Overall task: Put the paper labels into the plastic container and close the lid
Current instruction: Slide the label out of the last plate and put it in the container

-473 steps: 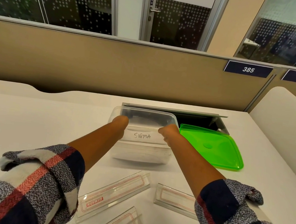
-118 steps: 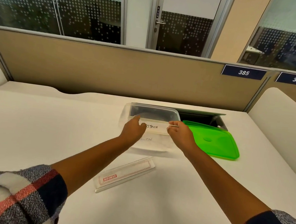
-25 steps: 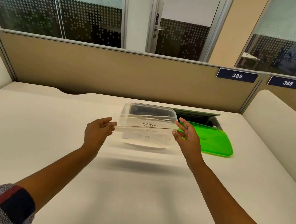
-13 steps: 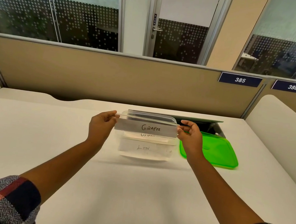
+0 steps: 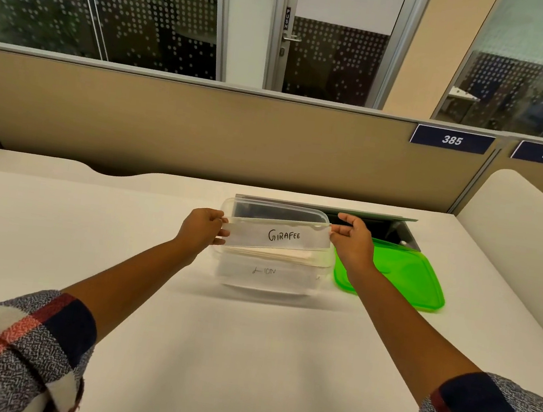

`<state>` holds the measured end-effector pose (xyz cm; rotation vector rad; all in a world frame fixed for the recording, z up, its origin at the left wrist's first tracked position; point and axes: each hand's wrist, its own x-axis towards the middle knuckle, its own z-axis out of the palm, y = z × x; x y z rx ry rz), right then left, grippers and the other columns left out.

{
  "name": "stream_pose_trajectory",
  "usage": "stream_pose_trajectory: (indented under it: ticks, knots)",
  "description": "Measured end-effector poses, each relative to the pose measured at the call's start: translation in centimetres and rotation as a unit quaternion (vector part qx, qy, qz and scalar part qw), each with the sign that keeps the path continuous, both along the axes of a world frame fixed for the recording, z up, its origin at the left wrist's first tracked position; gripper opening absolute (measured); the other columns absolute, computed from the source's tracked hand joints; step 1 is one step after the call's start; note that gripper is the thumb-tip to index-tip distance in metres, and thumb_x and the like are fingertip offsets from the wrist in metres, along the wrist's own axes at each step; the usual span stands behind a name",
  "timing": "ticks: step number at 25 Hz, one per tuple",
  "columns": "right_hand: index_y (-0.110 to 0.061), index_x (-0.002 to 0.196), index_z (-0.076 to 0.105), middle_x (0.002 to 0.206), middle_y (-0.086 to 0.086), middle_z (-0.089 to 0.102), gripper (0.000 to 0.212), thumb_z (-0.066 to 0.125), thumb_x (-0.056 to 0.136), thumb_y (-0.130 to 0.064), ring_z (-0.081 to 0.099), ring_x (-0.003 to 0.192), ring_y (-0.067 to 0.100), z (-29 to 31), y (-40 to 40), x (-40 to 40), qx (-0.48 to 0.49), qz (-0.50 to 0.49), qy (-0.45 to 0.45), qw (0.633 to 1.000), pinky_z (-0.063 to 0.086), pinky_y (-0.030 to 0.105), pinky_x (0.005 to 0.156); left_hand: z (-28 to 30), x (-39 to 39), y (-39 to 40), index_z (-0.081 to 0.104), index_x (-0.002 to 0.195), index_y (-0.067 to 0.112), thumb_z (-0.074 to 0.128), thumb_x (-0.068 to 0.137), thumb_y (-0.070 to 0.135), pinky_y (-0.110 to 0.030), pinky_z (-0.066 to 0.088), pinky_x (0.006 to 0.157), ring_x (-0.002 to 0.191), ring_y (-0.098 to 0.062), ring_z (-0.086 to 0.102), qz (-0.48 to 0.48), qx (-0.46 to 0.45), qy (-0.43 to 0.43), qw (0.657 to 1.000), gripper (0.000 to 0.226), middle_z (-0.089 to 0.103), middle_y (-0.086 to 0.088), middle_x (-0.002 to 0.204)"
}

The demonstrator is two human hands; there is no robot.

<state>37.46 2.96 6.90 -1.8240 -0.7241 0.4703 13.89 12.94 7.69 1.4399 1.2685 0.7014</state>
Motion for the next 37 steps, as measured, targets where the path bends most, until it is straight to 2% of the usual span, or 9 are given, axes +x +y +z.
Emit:
stream_pose_trajectory:
  ticks: [6,11,15,18,20,24,28,33,37]
  knots:
    - [-0.015,0.117,0.056,0.113,0.008,0.071,0.03,0.053,0.088,-0.01,0.061,0.094,0.024,-0.9,-0.3,-0.4,-0.065,-0.026,-0.024,0.997,0.047,0.04,0.088,-0.5,0.7,0.6,0.046,0.13,-0.007,0.037,0.097,0.003,-0.044,0.052,0.093,0.084,-0.03,0.059,0.009,-0.015,0.021,1.0,0.036,0.058,-0.024,0.115]
    - [-0.016,0.119,0.056,0.116,0.008,0.069,0.03,0.056,0.089,-0.017,0.059,0.108,0.03,-1.0,-0.4,-0.5,-0.104,-0.035,-0.032,0.993,0.045,0.044,0.098,-0.5,1.2,0.5,0.04,0.136,-0.001,0.034,0.098,0.004,-0.038,0.051,0.09,0.085,-0.029,0.06,0.013,-0.018,0.032,0.999,0.039,0.055,-0.024,0.126]
    - [-0.019,0.126,0.049,0.119,0.013,0.065,0.037,0.053,0.089,-0.018,0.057,0.11,0.033,-0.9,-0.4,-0.8,-0.153,0.009,-0.039,0.987,0.042,0.047,0.101,-0.6,1.6,0.7,0.047,0.128,-0.004,0.042,0.095,0.005,-0.035,0.052,0.09,0.09,-0.031,0.061,0.011,-0.033,0.071,0.997,0.034,0.055,-0.021,0.114]
    - [-0.024,0.128,0.046,0.117,0.009,0.065,0.04,0.048,0.088,-0.019,0.055,0.111,0.032,-0.5,-0.8,-0.8,-0.194,0.013,-0.089,0.977,0.038,0.041,0.1,-0.6,2.3,0.2,0.05,0.12,-0.005,0.047,0.094,0.01,-0.025,0.054,0.07,0.08,-0.028,0.062,-0.02,-0.041,0.104,0.993,0.03,0.059,-0.021,0.106]
    - [-0.025,0.127,0.046,0.113,0.008,0.067,0.041,0.046,0.087,-0.017,0.055,0.109,0.032,-0.4,-0.8,-1.0,-0.211,0.02,-0.117,0.97,0.034,0.039,0.098,-0.5,2.3,0.3,0.051,0.119,-0.004,0.048,0.094,0.013,-0.027,0.054,0.069,0.072,-0.028,0.062,-0.02,-0.028,0.13,0.991,0.031,0.06,-0.02,0.097]
    - [-0.025,0.126,0.047,0.106,0.011,0.068,0.041,0.046,0.086,-0.016,0.056,0.103,0.032,-0.5,-0.7,-1.5,-0.215,0.024,-0.153,0.964,0.03,0.039,0.096,-0.1,1.6,1.3,0.048,0.122,0.0,0.056,0.09,0.015,-0.041,0.056,0.078,0.098,-0.038,0.061,-0.021,-0.017,0.172,0.985,0.036,0.057,-0.02,0.117]
    - [-0.026,0.125,0.047,0.105,0.008,0.068,0.039,0.047,0.086,-0.02,0.057,0.101,0.03,-1.0,-0.6,-1.4,-0.226,0.03,-0.173,0.958,0.03,0.04,0.096,0.0,1.8,1.1,0.048,0.124,0.001,0.054,0.091,0.017,-0.037,0.056,0.067,0.088,-0.032,0.058,-0.056,0.0,0.222,0.973,0.037,0.056,-0.019,0.12]
    - [-0.025,0.125,0.046,0.104,0.007,0.068,0.038,0.046,0.087,-0.023,0.056,0.099,0.028,-1.0,-0.6,-1.5,-0.245,0.035,-0.193,0.95,0.03,0.041,0.096,-0.2,2.0,1.0,0.048,0.123,0.0,0.052,0.091,0.016,-0.042,0.057,0.076,0.101,-0.038,0.062,-0.079,0.012,0.257,0.963,0.036,0.057,-0.02,0.121]
    - [-0.024,0.127,0.043,0.111,0.009,0.066,0.038,0.046,0.09,-0.026,0.057,0.106,0.03,-0.7,-0.6,-1.9,-0.26,0.037,-0.22,0.94,0.032,0.042,0.098,-0.4,2.3,0.7,0.047,0.125,-0.001,0.05,0.092,0.017,-0.037,0.057,0.062,0.092,-0.034,0.063,-0.112,0.026,0.291,0.95,0.037,0.057,-0.02,0.119]
